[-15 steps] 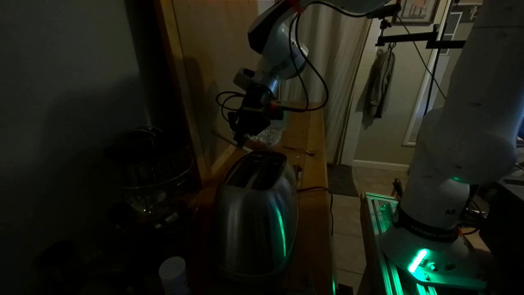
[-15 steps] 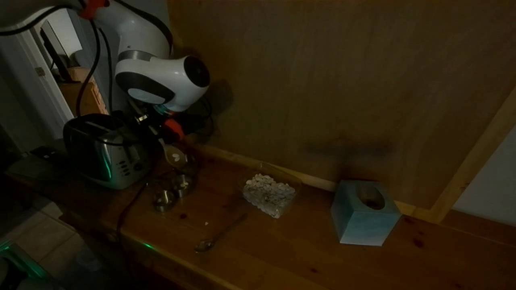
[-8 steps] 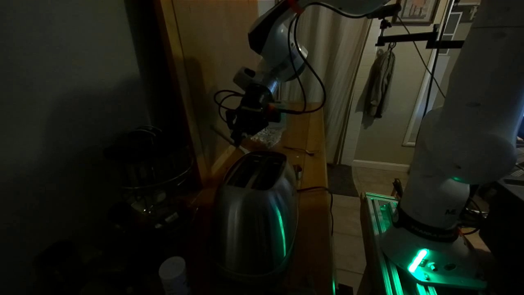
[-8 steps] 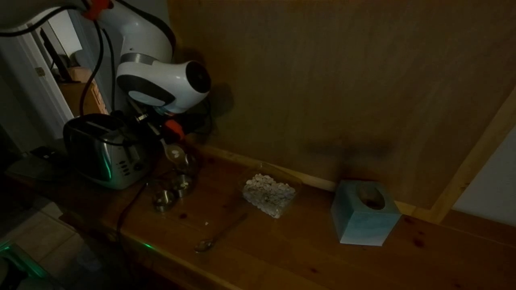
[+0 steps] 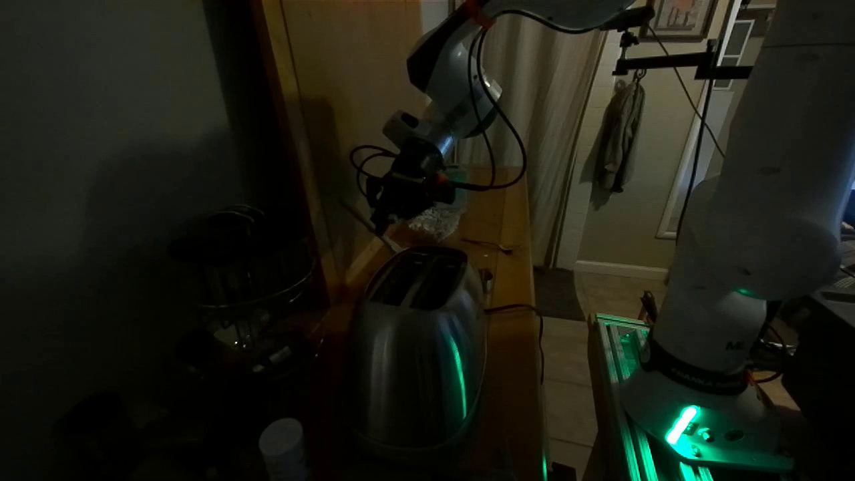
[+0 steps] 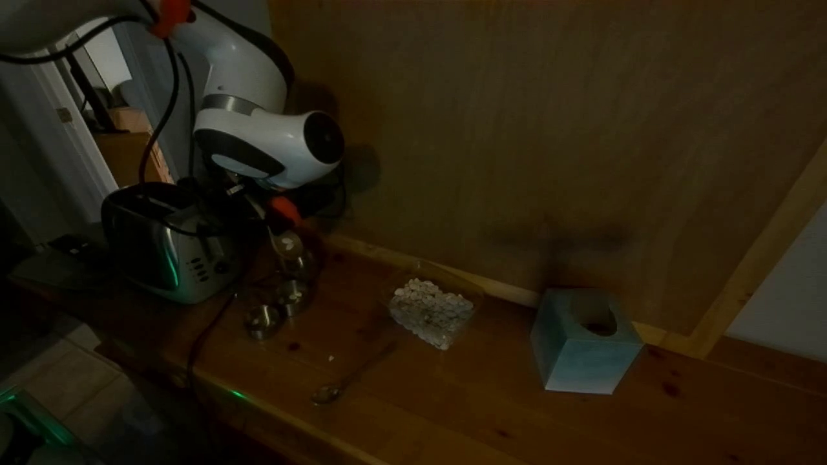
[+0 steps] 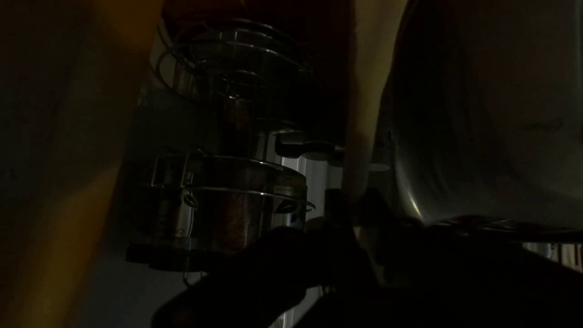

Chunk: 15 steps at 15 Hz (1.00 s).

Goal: Place one white object from the clear bowl on the wooden spoon., use the spoon to place the object in the large measuring cup.

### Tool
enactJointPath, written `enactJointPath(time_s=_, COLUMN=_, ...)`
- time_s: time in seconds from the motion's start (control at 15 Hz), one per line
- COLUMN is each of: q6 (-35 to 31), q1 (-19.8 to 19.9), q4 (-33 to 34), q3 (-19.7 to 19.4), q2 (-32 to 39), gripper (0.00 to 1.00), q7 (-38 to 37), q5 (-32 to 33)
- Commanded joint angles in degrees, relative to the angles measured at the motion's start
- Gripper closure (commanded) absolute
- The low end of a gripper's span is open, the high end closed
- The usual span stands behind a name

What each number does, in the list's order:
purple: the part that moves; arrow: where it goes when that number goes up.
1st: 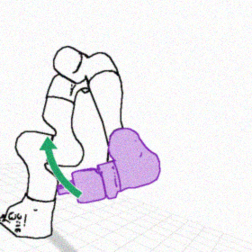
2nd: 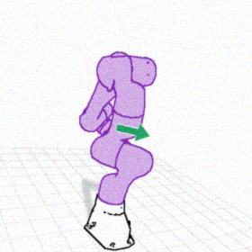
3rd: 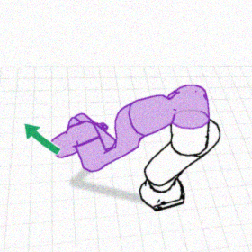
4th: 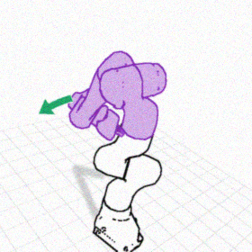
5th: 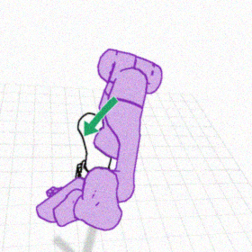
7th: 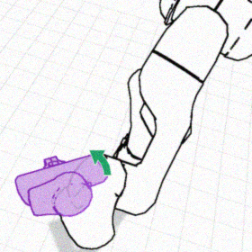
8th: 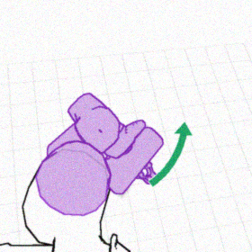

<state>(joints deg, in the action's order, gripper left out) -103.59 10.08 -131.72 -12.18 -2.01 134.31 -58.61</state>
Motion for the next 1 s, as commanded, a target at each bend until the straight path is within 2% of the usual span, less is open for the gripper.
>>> enactJointPath(time_s=0.0, q6=1.5, q1=1.4, q4=1.5, q3=-0.8, q2=1.7, gripper=0.96, q7=2.7, q5=-4.1)
enactJointPath(time_s=0.93, q6=9.0, q1=4.3, q4=3.8, q3=-2.8, q2=5.6, gripper=0.96, q7=0.9, q5=-10.5)
